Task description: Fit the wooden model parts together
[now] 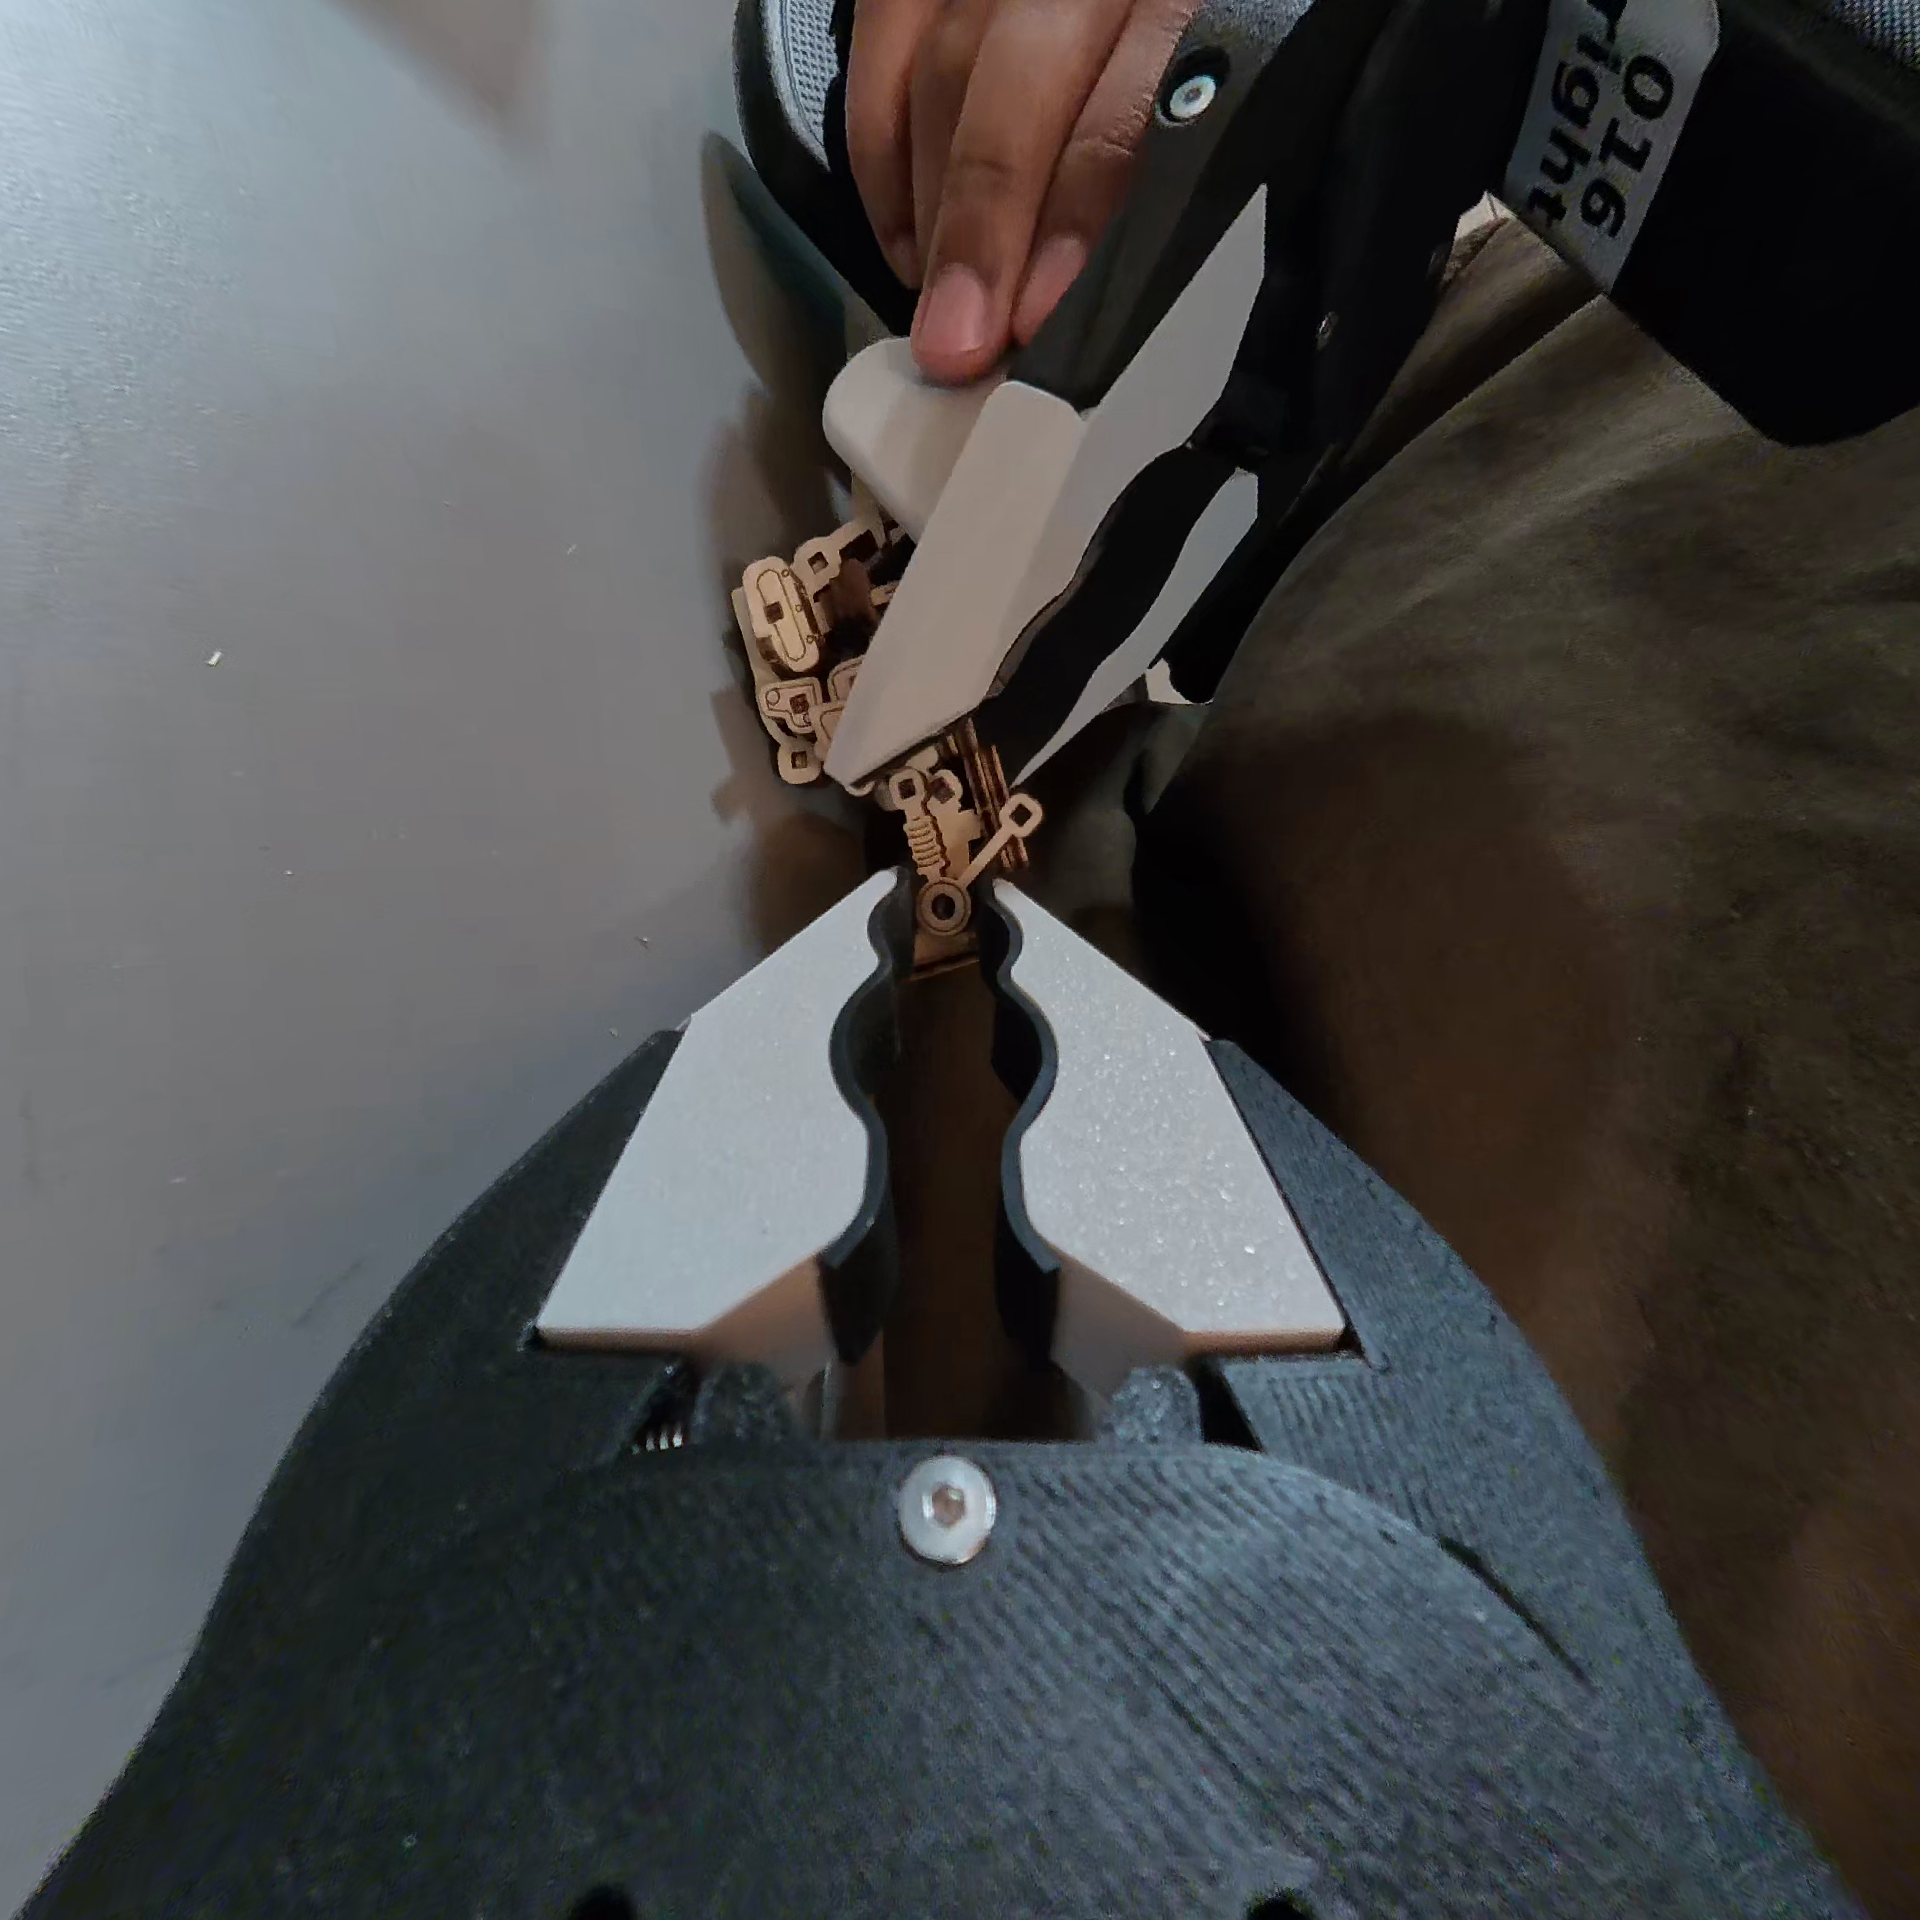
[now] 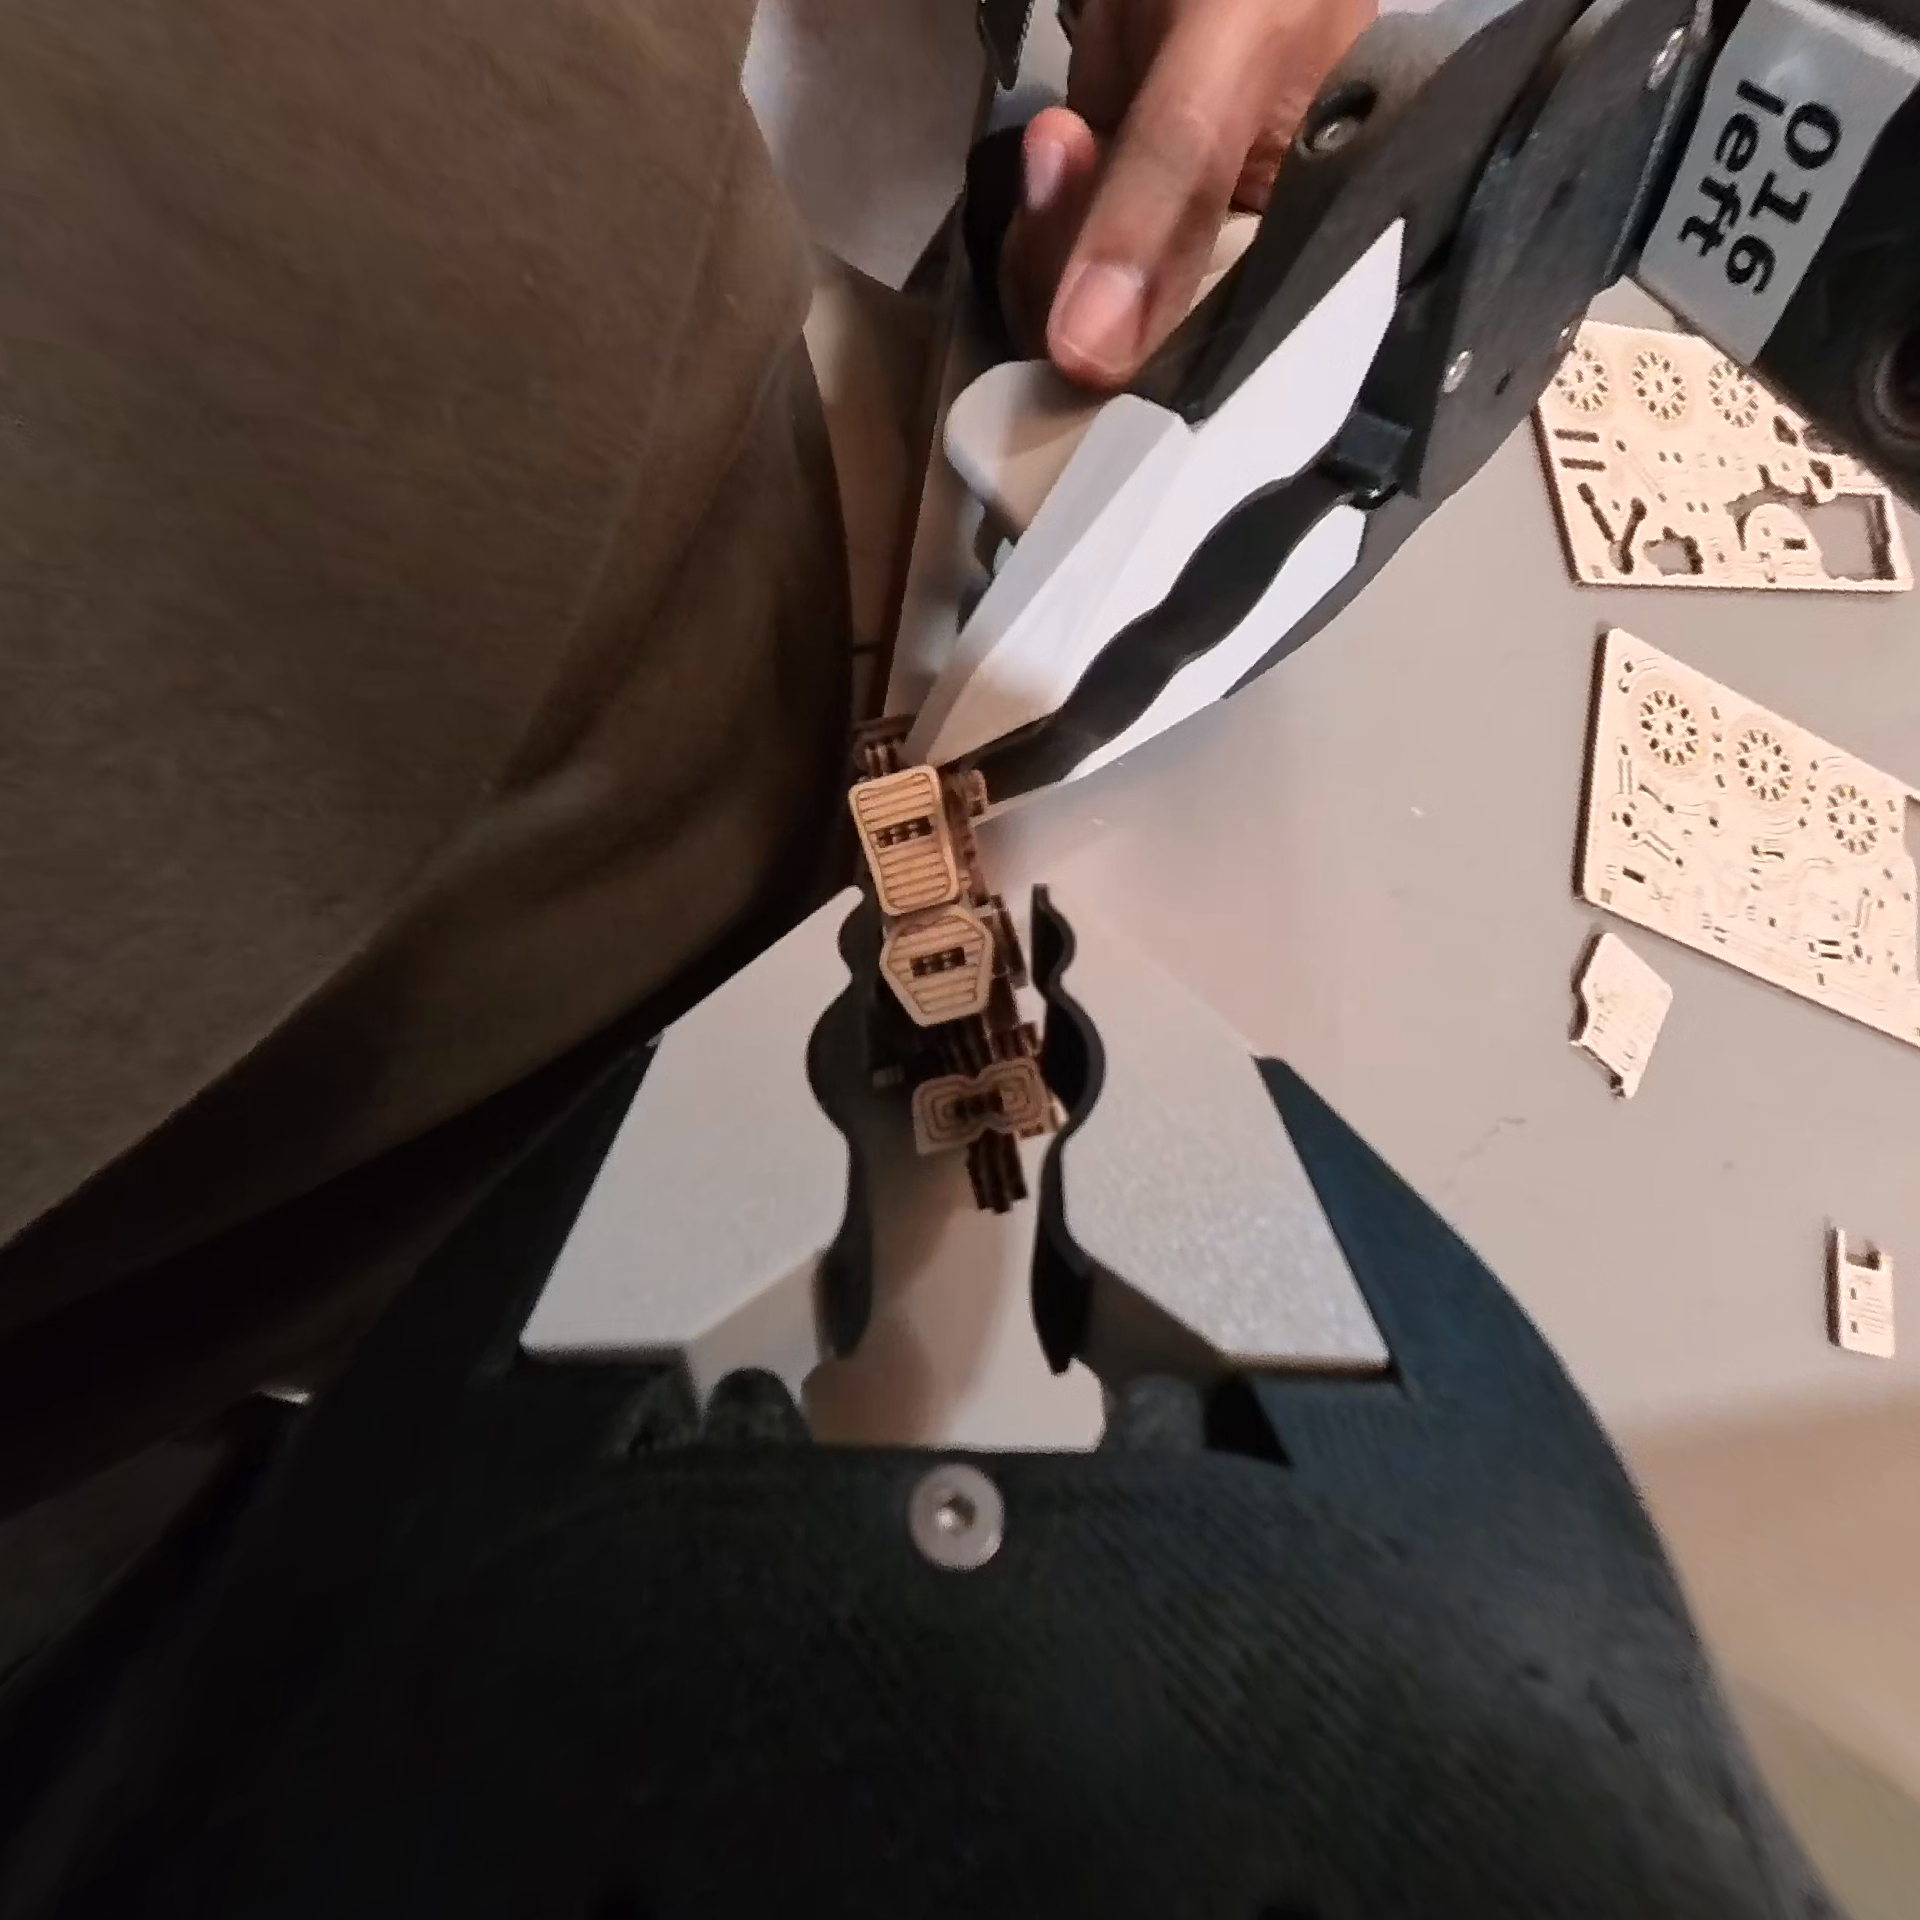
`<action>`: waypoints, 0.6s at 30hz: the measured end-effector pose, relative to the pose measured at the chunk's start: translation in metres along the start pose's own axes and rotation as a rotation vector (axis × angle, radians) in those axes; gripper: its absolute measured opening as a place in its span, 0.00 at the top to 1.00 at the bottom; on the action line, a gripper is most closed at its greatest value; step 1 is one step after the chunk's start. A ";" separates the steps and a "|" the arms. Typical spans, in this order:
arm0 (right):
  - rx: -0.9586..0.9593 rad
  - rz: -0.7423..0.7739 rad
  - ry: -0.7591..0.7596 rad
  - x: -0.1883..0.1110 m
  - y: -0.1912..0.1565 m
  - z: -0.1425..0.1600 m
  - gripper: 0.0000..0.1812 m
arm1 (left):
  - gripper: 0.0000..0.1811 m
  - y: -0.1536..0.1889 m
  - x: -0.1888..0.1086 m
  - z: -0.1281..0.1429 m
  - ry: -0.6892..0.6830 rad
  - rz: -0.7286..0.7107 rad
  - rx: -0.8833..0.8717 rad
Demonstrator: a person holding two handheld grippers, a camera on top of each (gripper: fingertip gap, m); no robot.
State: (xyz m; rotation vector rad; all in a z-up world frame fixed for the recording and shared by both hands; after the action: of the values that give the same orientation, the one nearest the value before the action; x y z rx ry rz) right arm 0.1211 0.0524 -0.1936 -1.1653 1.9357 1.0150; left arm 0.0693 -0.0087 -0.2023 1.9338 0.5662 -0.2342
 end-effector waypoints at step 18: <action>0.011 -0.007 0.003 -0.001 0.001 0.000 0.86 | 0.95 0.000 -0.009 -0.005 0.071 0.050 -0.034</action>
State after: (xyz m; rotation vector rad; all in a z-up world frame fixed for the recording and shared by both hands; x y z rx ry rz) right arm 0.1207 0.0529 -0.1929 -1.1668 1.9362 0.9984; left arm 0.0613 -0.0063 -0.1969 1.9272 0.5640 -0.1240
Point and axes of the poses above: each gripper's, where its closed fingertips meet, x out along the fingers, z out of its underside, y = z × x across the jaws, the point moved 5 cm from there along -x, back along the fingers, and after that the axes turned 12 degrees about -y, right-handed, at the moved point
